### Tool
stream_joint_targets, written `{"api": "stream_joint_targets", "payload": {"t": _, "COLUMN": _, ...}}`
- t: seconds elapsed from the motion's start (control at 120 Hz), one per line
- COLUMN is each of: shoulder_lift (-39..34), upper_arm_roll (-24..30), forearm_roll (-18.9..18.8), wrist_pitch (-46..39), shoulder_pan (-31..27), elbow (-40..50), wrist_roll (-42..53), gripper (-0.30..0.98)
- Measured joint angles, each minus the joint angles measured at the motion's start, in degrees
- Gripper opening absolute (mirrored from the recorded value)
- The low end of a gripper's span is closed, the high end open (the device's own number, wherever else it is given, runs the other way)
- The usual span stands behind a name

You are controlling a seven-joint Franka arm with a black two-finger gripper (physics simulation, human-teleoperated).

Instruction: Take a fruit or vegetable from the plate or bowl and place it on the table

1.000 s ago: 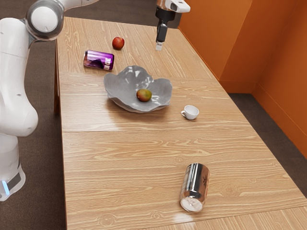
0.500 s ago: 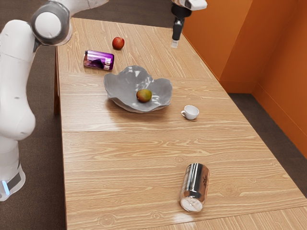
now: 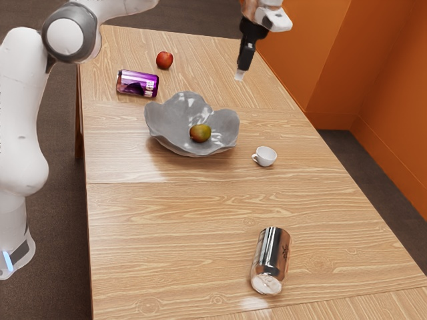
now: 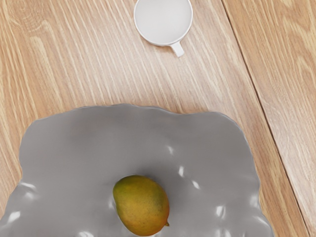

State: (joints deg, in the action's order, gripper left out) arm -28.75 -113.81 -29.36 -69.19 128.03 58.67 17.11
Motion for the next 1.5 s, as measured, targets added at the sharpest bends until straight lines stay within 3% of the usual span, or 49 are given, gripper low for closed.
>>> {"api": "stream_joint_targets", "payload": {"t": 0.117, "shoulder_lift": -0.9, "upper_arm_roll": 0.0, "forearm_roll": 1.8, "wrist_pitch": 0.6, "shoulder_pan": -0.6, "elbow": 2.1, "wrist_roll": -7.1, "gripper": 0.69}}
{"api": "stream_joint_targets", "payload": {"t": 0.2, "shoulder_lift": -1.0, "upper_arm_roll": 0.3, "forearm_roll": 2.4, "wrist_pitch": 0.9, "shoulder_pan": -4.0, "elbow": 2.2, "wrist_roll": -10.7, "gripper": 0.69}}
{"api": "stream_joint_targets", "payload": {"t": 0.425, "shoulder_lift": -1.1, "upper_arm_roll": -0.7, "forearm_roll": 5.8, "wrist_pitch": 1.3, "shoulder_pan": -7.9, "elbow": 2.3, "wrist_roll": -14.9, "gripper": 0.69}}
{"api": "stream_joint_targets", "payload": {"t": 0.583, "shoulder_lift": -1.1, "upper_arm_roll": -1.3, "forearm_roll": 6.4, "wrist_pitch": 1.5, "shoulder_pan": -6.1, "elbow": 2.4, "wrist_roll": -9.6, "gripper": 0.69}}
{"api": "stream_joint_targets", "payload": {"t": 0.7, "shoulder_lift": -0.9, "upper_arm_roll": -1.0, "forearm_roll": 4.0, "wrist_pitch": 1.7, "shoulder_pan": -5.0, "elbow": 2.5, "wrist_roll": -6.5, "gripper": 0.69}}
{"api": "stream_joint_targets", "payload": {"t": 0.917, "shoulder_lift": -1.6, "upper_arm_roll": -1.2, "forearm_roll": 3.7, "wrist_pitch": 3.5, "shoulder_pan": -7.3, "elbow": 3.1, "wrist_roll": -2.3, "gripper": 0.69}}
{"api": "stream_joint_targets", "payload": {"t": 1.008, "shoulder_lift": -1.6, "upper_arm_roll": 0.6, "forearm_roll": 4.2, "wrist_pitch": 1.9, "shoulder_pan": -13.5, "elbow": 12.6, "wrist_roll": -1.1, "gripper": 0.69}}
{"api": "stream_joint_targets", "payload": {"t": 1.117, "shoulder_lift": -1.1, "upper_arm_roll": 10.2, "forearm_roll": 4.3, "wrist_pitch": -2.7, "shoulder_pan": -27.0, "elbow": 26.7, "wrist_roll": -0.4, "gripper": 0.69}}
{"api": "stream_joint_targets", "payload": {"t": 1.192, "shoulder_lift": -1.0, "upper_arm_roll": 12.8, "forearm_roll": 4.2, "wrist_pitch": -5.8, "shoulder_pan": -30.1, "elbow": 30.1, "wrist_roll": -0.4, "gripper": 0.69}}
{"api": "stream_joint_targets", "payload": {"t": 1.317, "shoulder_lift": -1.1, "upper_arm_roll": 13.0, "forearm_roll": 4.2, "wrist_pitch": -9.5, "shoulder_pan": -27.1, "elbow": 30.2, "wrist_roll": -1.5, "gripper": 0.69}}
{"api": "stream_joint_targets", "payload": {"t": 1.5, "shoulder_lift": -1.4, "upper_arm_roll": 7.6, "forearm_roll": 4.7, "wrist_pitch": -14.3, "shoulder_pan": -21.8, "elbow": 28.9, "wrist_roll": -4.8, "gripper": 0.69}}
